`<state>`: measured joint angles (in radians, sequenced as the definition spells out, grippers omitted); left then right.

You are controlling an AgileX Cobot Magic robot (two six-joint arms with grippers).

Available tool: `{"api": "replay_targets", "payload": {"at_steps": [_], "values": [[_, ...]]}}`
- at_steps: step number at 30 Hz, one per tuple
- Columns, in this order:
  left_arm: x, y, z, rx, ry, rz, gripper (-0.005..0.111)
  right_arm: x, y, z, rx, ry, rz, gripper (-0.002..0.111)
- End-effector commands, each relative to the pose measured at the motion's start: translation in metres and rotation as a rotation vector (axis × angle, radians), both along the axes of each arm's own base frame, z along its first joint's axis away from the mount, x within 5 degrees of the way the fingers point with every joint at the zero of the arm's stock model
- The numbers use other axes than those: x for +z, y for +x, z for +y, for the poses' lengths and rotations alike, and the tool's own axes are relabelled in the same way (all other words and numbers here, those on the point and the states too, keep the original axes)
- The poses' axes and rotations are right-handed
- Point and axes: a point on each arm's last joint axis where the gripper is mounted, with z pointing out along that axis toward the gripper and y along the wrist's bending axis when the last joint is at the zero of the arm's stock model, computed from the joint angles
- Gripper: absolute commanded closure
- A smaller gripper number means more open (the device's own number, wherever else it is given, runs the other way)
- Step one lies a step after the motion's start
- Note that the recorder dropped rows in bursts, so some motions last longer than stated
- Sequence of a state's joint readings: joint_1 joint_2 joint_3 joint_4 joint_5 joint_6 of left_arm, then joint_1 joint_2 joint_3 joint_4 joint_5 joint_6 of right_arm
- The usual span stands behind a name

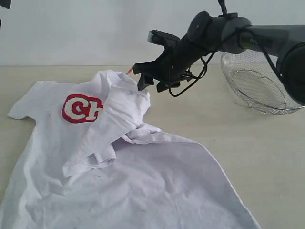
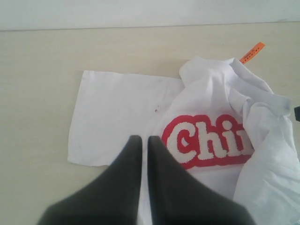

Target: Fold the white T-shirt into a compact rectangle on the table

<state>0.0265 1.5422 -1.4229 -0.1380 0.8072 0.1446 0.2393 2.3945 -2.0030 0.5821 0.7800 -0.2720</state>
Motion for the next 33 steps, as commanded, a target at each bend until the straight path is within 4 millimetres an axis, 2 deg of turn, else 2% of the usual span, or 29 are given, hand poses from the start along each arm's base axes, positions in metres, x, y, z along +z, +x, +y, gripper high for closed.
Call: {"api": "replay_targets", "payload": {"at_steps": [1,5,10,11,14,16,18,24,33], "values": [[0.002,-0.002,0.0,0.001,-0.009,-0.01,0.102,0.005,0.013,0.003,-0.017,0.025,-0.048,0.051],[0.002,-0.002,0.0,0.001,-0.012,-0.01,0.102,-0.012,0.019,0.008,0.002,0.042,-0.009,0.053],[0.002,-0.002,0.0,0.001,-0.014,-0.011,0.102,-0.021,0.021,0.008,-0.002,0.041,-0.016,0.053],[0.002,-0.002,0.0,0.001,-0.016,-0.011,0.102,-0.024,0.022,0.009,-0.002,0.039,-0.015,0.059],[0.002,-0.002,-0.001,0.001,-0.018,-0.011,0.102,-0.026,0.022,0.012,-0.001,0.045,-0.02,0.089],[0.002,-0.002,-0.001,0.001,-0.018,-0.013,0.102,-0.026,0.021,0.015,0.023,0.035,-0.033,0.101],[0.002,-0.002,-0.001,0.0,-0.017,-0.013,0.102,-0.025,0.022,0.015,0.013,0.03,-0.055,0.107],[0.002,-0.003,-0.001,-0.009,-0.011,-0.005,0.102,-0.004,0.029,0.006,-0.013,-0.014,-0.164,0.107],[0.002,-0.003,-0.001,-0.011,-0.011,-0.006,0.102,0.004,0.039,-0.012,-0.08,-0.007,-0.227,0.107]]}}
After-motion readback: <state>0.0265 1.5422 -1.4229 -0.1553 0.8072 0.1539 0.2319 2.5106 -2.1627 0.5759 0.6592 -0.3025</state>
